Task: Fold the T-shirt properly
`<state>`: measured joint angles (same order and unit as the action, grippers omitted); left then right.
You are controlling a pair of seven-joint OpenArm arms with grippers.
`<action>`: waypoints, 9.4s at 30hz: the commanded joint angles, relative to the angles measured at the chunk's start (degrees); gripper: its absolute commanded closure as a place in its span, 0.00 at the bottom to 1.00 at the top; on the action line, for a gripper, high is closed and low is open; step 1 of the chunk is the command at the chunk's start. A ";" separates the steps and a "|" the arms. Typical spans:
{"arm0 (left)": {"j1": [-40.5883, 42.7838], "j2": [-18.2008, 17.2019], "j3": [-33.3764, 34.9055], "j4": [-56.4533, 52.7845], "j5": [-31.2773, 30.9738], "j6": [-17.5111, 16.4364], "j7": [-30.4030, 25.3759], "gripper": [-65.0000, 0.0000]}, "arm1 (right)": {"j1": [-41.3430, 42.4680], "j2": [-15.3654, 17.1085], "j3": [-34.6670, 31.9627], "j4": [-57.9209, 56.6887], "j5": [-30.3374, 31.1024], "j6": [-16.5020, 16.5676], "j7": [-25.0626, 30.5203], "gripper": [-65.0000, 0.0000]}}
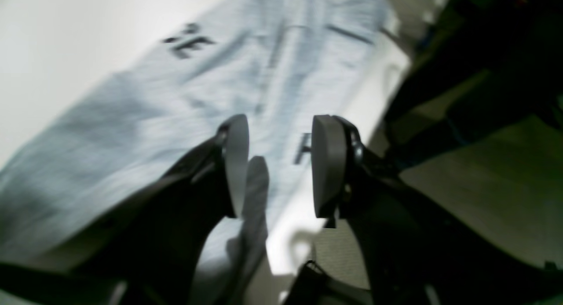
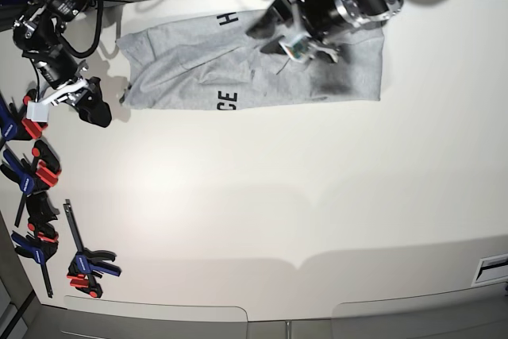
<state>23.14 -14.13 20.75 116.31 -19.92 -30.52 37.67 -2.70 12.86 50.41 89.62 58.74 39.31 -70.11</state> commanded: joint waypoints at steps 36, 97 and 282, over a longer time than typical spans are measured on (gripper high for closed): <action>-0.57 -0.07 0.68 1.05 1.86 -0.74 -1.46 0.66 | -6.49 4.11 -4.00 -20.15 1.53 0.69 -0.81 0.38; 7.98 -6.84 0.57 -2.23 27.34 25.35 1.49 1.00 | -1.84 -8.66 -12.44 2.38 24.04 0.69 -9.89 1.00; 4.48 -10.01 -43.32 1.75 7.63 27.06 -0.02 1.00 | 10.19 3.69 -21.31 -28.09 -45.00 -17.29 5.11 1.00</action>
<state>27.75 -23.49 -22.20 117.12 -12.05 -3.46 39.00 9.15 15.40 28.95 62.57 23.03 25.54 -58.94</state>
